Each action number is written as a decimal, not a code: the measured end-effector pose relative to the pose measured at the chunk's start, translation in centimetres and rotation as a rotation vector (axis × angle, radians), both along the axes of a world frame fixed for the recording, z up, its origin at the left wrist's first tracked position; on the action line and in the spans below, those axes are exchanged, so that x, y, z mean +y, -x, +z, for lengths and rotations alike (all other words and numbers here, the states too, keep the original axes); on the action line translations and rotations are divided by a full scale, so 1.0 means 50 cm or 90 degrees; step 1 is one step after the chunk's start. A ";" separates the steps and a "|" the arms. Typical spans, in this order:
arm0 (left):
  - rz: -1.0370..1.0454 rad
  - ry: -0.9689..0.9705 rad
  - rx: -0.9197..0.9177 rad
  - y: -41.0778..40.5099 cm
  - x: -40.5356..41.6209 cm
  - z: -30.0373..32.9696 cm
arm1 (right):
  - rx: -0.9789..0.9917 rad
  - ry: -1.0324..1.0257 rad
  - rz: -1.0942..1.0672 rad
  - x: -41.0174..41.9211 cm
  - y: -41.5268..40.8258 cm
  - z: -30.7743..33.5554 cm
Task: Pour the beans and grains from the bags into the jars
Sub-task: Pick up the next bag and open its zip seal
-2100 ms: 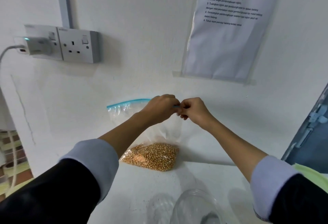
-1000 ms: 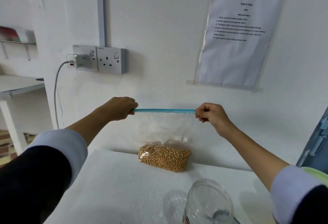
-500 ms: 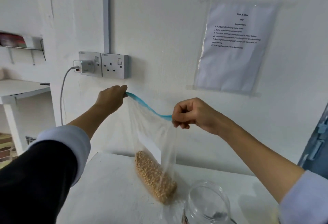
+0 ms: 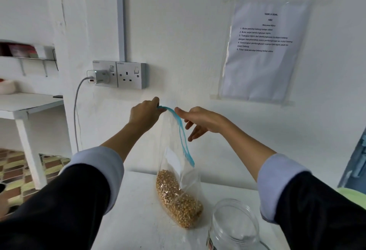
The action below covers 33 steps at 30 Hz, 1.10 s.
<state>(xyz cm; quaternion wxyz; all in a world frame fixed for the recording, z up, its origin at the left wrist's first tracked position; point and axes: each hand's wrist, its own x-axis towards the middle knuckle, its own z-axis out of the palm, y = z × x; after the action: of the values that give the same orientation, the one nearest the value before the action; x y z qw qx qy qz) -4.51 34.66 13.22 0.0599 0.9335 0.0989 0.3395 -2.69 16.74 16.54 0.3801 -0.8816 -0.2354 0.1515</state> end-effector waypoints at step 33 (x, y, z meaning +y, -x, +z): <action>-0.265 0.575 0.183 0.114 -0.042 -0.024 | 0.096 -0.288 0.004 0.030 0.016 -0.057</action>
<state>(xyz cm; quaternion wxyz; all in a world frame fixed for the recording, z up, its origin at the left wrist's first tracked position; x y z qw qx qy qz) -10.23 32.57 12.04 0.5091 0.8517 0.0547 0.1119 -3.50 18.22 13.69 0.5839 -0.7595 -0.2368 0.1617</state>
